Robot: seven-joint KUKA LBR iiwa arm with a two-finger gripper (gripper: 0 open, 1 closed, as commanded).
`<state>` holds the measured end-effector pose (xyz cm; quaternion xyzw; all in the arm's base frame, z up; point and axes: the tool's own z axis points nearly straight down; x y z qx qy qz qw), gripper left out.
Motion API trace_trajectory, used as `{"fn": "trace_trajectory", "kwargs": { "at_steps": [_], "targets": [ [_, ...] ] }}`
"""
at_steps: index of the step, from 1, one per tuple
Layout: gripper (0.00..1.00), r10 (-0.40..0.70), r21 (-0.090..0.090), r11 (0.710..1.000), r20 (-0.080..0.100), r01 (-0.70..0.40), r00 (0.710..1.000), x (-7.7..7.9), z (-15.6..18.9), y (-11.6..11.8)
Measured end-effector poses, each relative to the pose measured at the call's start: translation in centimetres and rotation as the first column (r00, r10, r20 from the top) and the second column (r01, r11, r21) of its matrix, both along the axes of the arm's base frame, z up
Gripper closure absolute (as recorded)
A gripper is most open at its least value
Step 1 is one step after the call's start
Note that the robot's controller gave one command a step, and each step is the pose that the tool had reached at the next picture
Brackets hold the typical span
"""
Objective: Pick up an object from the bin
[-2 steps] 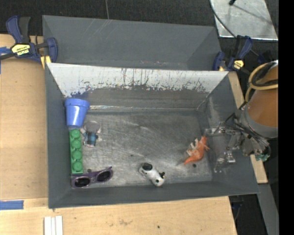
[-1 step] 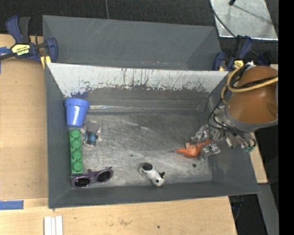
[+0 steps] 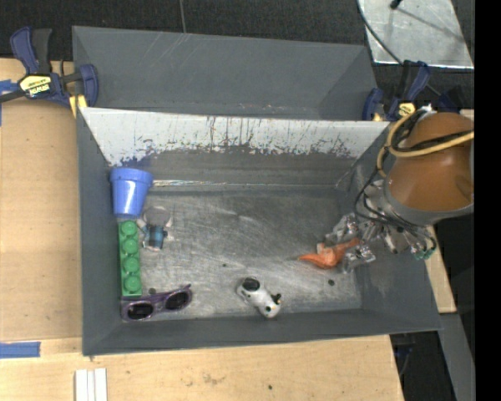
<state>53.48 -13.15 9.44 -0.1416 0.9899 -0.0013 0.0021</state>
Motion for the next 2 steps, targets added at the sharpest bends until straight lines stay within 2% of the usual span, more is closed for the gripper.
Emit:
{"fn": "trace_trajectory", "kwargs": {
  "at_steps": [1,2],
  "targets": [
    [1.0,-0.002,0.003,1.0,-0.009,0.002,1.0,0.8,4.4,0.0],
    [1.0,0.008,0.003,1.0,-0.007,-0.008,1.0,-1.1,10.4,0.7]
  ]
}}
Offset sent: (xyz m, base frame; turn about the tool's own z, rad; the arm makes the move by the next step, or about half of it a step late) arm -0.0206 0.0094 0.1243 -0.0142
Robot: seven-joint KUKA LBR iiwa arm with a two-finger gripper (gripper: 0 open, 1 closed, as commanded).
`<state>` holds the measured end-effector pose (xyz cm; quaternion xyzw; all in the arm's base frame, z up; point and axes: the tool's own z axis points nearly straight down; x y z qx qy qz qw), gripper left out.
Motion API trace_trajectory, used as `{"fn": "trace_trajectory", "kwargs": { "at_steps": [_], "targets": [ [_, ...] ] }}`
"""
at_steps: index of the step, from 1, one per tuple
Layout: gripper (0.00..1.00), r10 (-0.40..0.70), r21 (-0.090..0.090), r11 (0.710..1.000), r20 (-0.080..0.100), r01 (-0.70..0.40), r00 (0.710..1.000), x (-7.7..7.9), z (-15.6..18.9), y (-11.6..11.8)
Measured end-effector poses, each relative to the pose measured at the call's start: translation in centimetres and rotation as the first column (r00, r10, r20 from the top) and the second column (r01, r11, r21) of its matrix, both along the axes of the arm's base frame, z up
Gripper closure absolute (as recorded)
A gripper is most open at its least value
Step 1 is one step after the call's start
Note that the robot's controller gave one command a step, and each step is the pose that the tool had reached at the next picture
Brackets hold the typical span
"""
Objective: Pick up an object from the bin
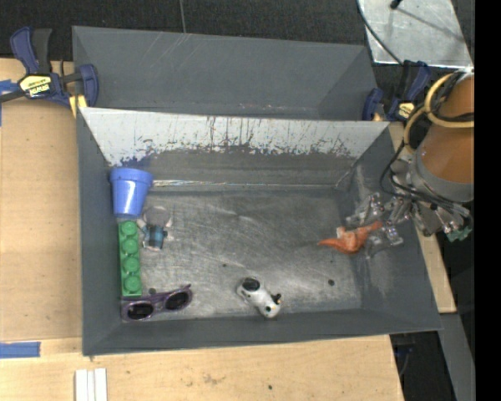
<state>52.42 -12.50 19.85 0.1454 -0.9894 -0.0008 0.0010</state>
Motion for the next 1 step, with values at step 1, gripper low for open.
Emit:
{"fn": "trace_trajectory", "kwargs": {
  "at_steps": [1],
  "targets": [
    [1.0,0.013,-0.001,1.0,0.003,-0.013,1.0,-2.9,4.75,-0.05]
  ]
}}
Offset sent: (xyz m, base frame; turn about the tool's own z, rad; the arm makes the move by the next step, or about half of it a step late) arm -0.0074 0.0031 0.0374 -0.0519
